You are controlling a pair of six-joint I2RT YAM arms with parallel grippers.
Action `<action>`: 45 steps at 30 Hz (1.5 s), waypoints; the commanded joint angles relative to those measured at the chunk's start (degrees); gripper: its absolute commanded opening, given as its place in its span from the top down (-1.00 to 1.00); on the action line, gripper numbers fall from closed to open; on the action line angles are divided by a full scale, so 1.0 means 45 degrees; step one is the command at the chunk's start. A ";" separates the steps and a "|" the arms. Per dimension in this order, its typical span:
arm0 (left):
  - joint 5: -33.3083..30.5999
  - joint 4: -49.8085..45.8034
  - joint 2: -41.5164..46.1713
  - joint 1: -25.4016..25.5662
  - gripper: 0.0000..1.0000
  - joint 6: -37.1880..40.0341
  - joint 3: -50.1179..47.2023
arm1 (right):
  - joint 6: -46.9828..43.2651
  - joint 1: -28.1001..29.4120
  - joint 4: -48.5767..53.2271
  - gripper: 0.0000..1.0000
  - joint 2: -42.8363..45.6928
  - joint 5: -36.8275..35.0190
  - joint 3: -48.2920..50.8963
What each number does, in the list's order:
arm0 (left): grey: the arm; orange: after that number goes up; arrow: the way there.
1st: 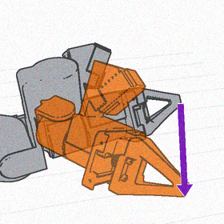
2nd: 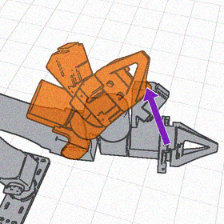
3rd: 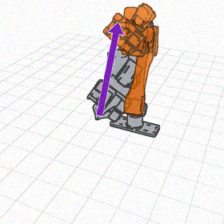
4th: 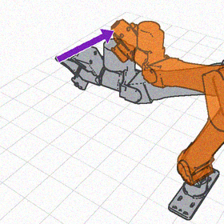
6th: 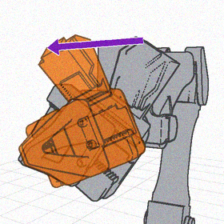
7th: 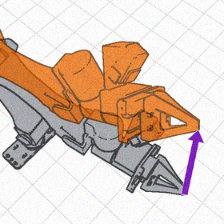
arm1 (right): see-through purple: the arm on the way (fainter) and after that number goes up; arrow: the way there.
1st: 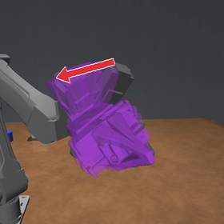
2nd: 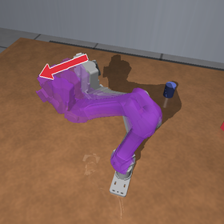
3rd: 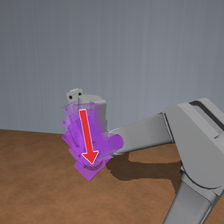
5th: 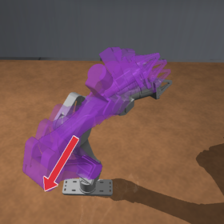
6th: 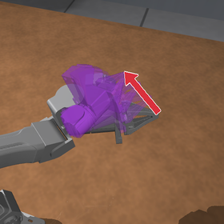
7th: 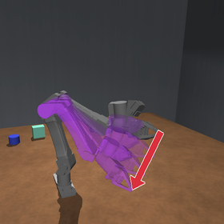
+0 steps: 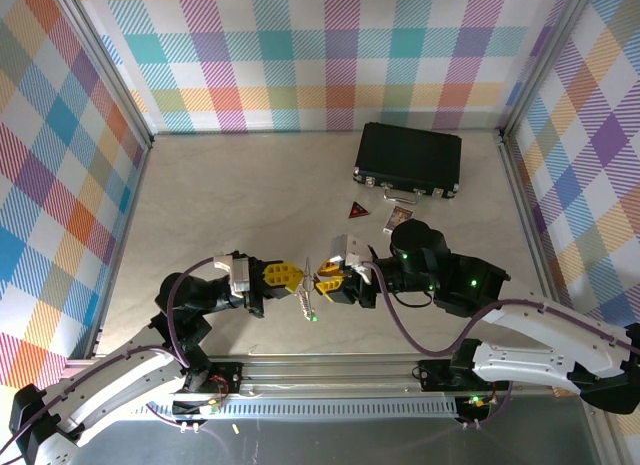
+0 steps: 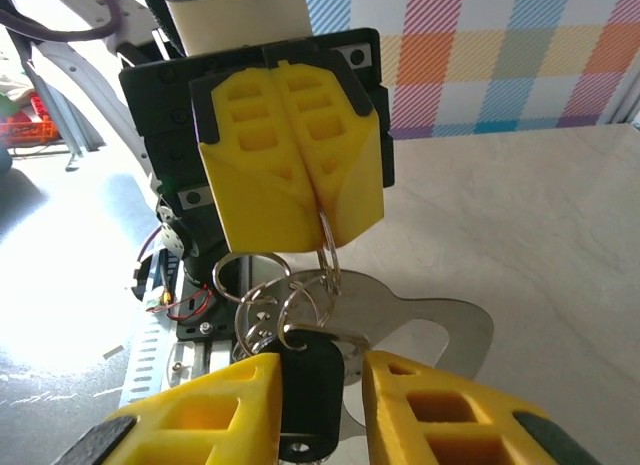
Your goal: Put the keys on the keyring
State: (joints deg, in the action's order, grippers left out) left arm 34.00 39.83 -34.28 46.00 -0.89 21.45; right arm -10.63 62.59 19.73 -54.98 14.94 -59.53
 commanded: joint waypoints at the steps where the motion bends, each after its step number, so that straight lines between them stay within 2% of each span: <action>1: 0.0403 0.0926 0.0106 0.0112 1.00 -0.0195 -0.0070 | 0.0234 -0.0062 -0.0733 0.44 -0.0072 0.0664 -0.0653; 18: 0.0638 0.0099 0.0311 0.0113 1.00 -0.0019 0.0037 | -0.0117 -0.0191 -0.0524 0.45 0.0443 0.0082 -0.0526; 33: 0.0824 -0.0331 0.0297 0.0127 1.00 0.0099 0.0135 | -0.0059 -0.0515 -0.0373 0.49 -0.0786 0.1635 -0.1050; 45: 0.0804 -0.0502 0.0324 0.0111 1.00 0.0197 0.0161 | -0.0166 -0.0517 0.0192 0.50 -0.1000 0.2028 -0.1128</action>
State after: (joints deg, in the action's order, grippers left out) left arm 36.60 35.94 -33.63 46.00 -0.62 21.45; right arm -10.74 60.34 19.75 -58.76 22.22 -62.59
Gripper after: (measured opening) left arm 0.063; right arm 0.253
